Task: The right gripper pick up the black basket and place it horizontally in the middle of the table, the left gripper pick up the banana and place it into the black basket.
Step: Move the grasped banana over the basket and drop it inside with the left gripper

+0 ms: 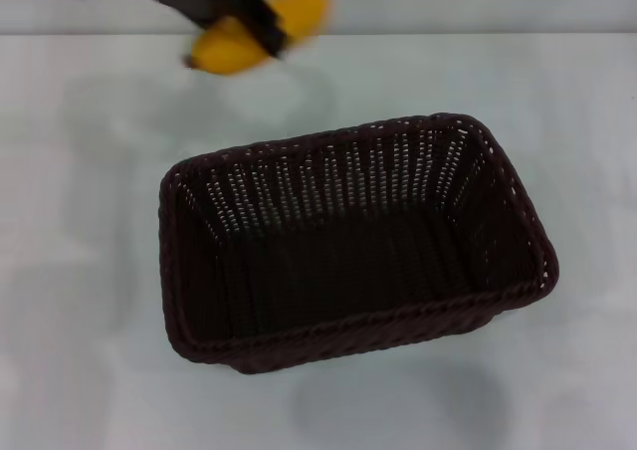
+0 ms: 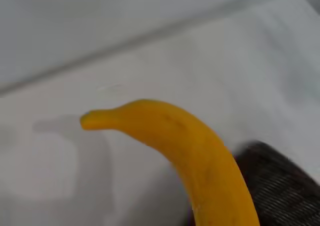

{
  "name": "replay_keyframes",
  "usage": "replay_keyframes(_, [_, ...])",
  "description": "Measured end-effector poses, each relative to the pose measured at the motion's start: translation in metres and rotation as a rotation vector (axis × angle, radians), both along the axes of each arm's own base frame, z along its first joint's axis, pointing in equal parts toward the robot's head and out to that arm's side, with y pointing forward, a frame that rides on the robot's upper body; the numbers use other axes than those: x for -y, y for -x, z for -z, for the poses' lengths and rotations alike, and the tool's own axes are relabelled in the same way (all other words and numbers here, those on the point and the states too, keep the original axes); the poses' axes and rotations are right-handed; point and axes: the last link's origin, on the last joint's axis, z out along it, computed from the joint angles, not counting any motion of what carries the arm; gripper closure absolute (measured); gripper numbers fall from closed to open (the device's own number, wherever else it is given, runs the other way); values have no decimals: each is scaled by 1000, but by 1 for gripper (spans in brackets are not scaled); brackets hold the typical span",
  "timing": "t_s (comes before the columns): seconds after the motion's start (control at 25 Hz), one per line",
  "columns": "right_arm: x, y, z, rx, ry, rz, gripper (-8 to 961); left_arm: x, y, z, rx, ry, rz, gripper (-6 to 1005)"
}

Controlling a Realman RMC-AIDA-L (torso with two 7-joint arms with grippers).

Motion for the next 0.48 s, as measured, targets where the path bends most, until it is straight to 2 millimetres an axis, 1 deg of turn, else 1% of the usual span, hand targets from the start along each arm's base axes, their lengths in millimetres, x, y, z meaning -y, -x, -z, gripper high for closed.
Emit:
replay_keyframes(0.08, [-1,2,0,-3,1,-5,505,9,-16,23,-13,90,54,466])
replay_keyframes(0.12, [-1,2,0,-3,1,-5,505,16,-25,37,-29,140,82,463])
replay_keyframes(0.2, [-2,3,0,-4,1,-7,505,29,-35,61,-54,223,120,456])
replay_keyframes(0.28, [-2,3,0,-4,1,-8,505,41,-44,80,-73,289,151,449])
replay_keyframes(0.32, [-2,3,0,-4,1,-8,505,47,-48,86,-77,314,162,446])
replay_keyframes(0.4, [-1,2,0,-4,1,-6,505,54,-55,93,-61,347,176,439])
replay_keyframes(0.48, [0,1,0,-4,1,-2,505,59,-62,95,-22,372,180,432])
